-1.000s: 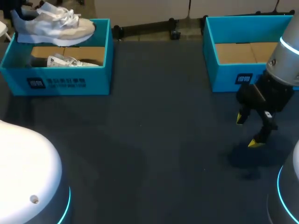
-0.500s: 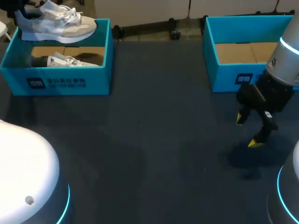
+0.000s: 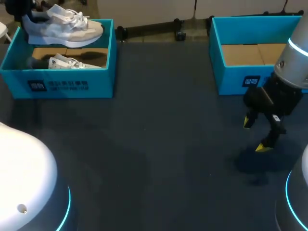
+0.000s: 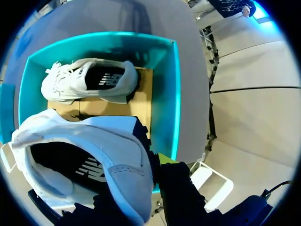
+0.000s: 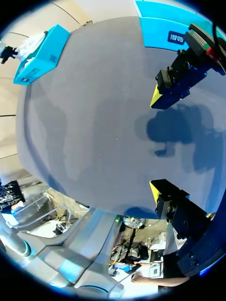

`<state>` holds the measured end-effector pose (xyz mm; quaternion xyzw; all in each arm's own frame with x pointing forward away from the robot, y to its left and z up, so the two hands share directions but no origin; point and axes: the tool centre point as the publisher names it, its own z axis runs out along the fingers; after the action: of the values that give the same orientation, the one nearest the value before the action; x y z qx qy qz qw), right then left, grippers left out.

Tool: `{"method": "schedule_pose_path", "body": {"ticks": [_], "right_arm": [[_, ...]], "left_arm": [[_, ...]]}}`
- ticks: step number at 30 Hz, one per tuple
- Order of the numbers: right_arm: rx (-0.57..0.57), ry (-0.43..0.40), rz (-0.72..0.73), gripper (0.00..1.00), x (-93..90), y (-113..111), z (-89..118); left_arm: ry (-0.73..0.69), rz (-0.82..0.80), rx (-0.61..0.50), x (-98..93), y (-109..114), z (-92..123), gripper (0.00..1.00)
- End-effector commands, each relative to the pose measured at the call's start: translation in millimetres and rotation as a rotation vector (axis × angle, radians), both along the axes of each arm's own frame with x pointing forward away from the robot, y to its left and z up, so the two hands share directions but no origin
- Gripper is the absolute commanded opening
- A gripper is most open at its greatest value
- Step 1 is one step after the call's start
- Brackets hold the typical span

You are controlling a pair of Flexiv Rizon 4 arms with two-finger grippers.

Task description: Take the shoe out of the shoebox, open the shoe tongue, remove and reinsert the insole, then place the shoe into the shoebox

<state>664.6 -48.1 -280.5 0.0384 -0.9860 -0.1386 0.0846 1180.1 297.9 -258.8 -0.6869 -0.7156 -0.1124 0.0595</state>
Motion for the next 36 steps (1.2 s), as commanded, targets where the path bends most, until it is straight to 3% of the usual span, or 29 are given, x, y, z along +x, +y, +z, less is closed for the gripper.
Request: {"method": "schedule_pose_path", "body": {"ticks": [1,18,36], "right_arm": [[-0.002,-0.001,0.0,1.0,-0.3,0,0],[-0.002,-0.001,0.0,1.0,-0.3,0,0],[-0.002,-0.001,0.0,1.0,-0.3,0,0]], "left_arm": [[0.013,0.002,0.002,9.4,0,-10,0.0],[0.032,-0.03,0.002,4.0,-5,-48,0.0],[0.048,0.004,0.005,15.9,-11,-78,0.0]]}}
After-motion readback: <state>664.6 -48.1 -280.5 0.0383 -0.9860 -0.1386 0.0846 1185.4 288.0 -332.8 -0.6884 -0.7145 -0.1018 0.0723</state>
